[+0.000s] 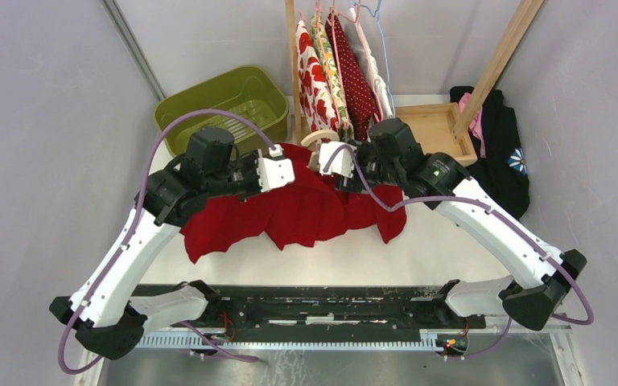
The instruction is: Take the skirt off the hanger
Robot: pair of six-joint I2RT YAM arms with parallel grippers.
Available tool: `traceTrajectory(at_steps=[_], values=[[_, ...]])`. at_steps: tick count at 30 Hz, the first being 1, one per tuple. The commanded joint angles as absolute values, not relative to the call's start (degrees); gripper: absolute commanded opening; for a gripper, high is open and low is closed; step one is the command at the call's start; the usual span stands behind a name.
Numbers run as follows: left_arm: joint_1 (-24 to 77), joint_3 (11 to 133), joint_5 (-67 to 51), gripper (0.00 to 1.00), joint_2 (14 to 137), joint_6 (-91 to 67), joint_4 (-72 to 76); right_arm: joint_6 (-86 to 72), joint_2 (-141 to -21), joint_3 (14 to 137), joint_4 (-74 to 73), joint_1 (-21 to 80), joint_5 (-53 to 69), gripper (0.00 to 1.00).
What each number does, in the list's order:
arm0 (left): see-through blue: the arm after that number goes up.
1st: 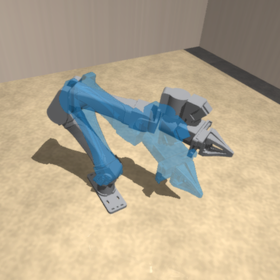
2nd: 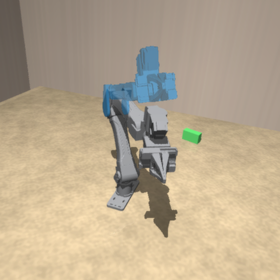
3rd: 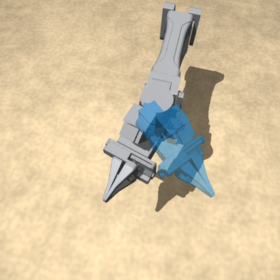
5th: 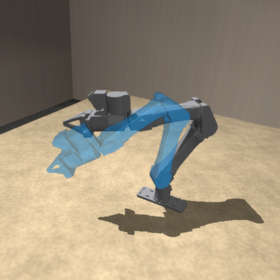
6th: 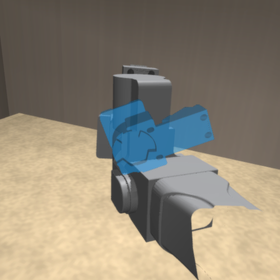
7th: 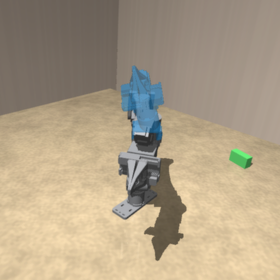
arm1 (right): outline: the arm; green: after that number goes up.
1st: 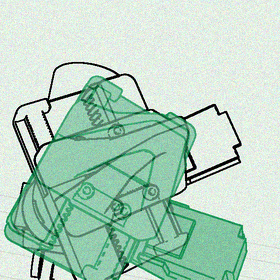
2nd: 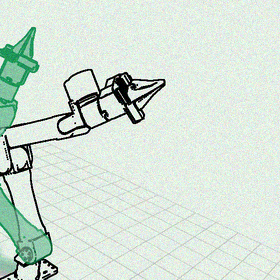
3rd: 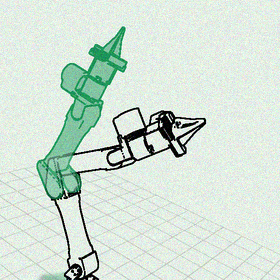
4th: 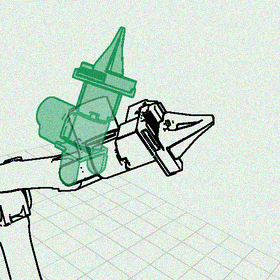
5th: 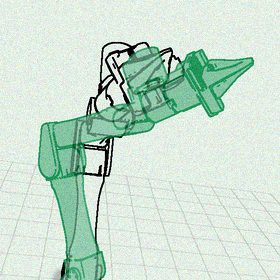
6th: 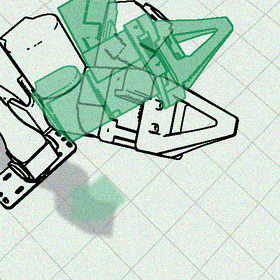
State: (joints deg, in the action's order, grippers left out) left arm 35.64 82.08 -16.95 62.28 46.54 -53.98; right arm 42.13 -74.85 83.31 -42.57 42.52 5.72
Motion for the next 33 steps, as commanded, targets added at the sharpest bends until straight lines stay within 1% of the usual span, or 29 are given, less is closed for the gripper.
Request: traceTrajectory(at_steps=[1, 5, 6, 7, 8, 9, 10, 11, 16, 19, 20, 22, 25, 26, 28, 29, 33], values=[[36.03, 85.05, -22.02, 0.03, 58.38, 48.13, -43.90, 40.25, -74.11, 80.28, -48.80, 41.88, 11.37, 0.62], [36.08, 85.18, -22.14, 0.03, 58.44, 48.08, -43.86, 39.18, -73.63, 79.30, -50.28, 41.95, 11.98, 0.56], [36.08, 85.08, -22.19, 0.03, 58.49, 48.05, -43.78, 38.75, -73.79, 79.64, -50.00, 41.99, 11.84, 0.53], [36.13, 84.96, -22.30, 0.03, 58.57, 48.07, -43.70, 38.15, -74.09, 80.14, -49.53, 41.93, 11.76, 0.48], [36.08, 84.99, -22.32, 0.03, 58.66, 48.03, -43.62, 37.50, -74.40, 80.74, -49.31, 41.92, 11.82, 0.37], [36.12, 85.07, -22.26, 0.03, 58.70, 47.99, -43.53, 36.83, -74.70, 81.36, -49.27, 41.99, 12.18, 0.23], [36.17, 85.23, -22.17, 0.03, 58.71, 47.90, -43.51, 36.50, -74.87, 81.84, -49.38, 42.00, 12.83, 0.06], [36.15, 85.28, -22.01, 0.03, 58.78, 47.83, -43.51, 36.14, -75.02, 82.17, -49.44, 42.01, 13.45, 0.01], [36.14, 84.49, -20.70, 0.03, 58.84, 47.55, -42.07, 34.88, -76.31, 85.04, -51.03, 41.97, 14.99, 0.01], [36.18, 84.29, -19.85, 0.03, 59.23, 46.74, -39.58, 31.79, -77.34, 86.27, -50.36, 42.00, 10.98, 0.01], [36.13, 84.28, -19.32, 0.05, 59.24, 46.00, -38.07, 30.77, -77.53, 86.42, -49.86, 41.94, 9.47, 0.01], [36.08, 84.29, -18.54, 0.15, 59.00, 43.34, -34.04, 28.34, -78.05, 87.65, -49.38, 41.92, 7.21, 0.01], [36.14, 83.66, -18.67, 0.24, 58.52, 39.42, -28.43, 26.19, -78.61, 89.88, -49.02, 41.93, 5.86, 0.01], [36.14, 82.79, -18.97, 0.31, 58.34, 38.41, -26.88, 25.79, -78.86, 90.51, -49.05, 41.95, 5.68, 0.01], [36.14, 81.68, -20.01, 0.35, 58.06, 37.16, -25.47, 25.05, -79.14, 91.36, -49.05, 41.93, 5.54, 0.01], [36.13, 81.38, -20.49, 0.40, 58.01, 36.86, -25.33, 24.74, -79.18, 91.66, -49.04, 41.98, 5.58, 0.01], [36.15, 81.34, -22.14, 0.51, 58.02, 35.32, -25.08, 24.30, -78.65, 91.73, -48.30, 41.88, 5.42, 0.01]])
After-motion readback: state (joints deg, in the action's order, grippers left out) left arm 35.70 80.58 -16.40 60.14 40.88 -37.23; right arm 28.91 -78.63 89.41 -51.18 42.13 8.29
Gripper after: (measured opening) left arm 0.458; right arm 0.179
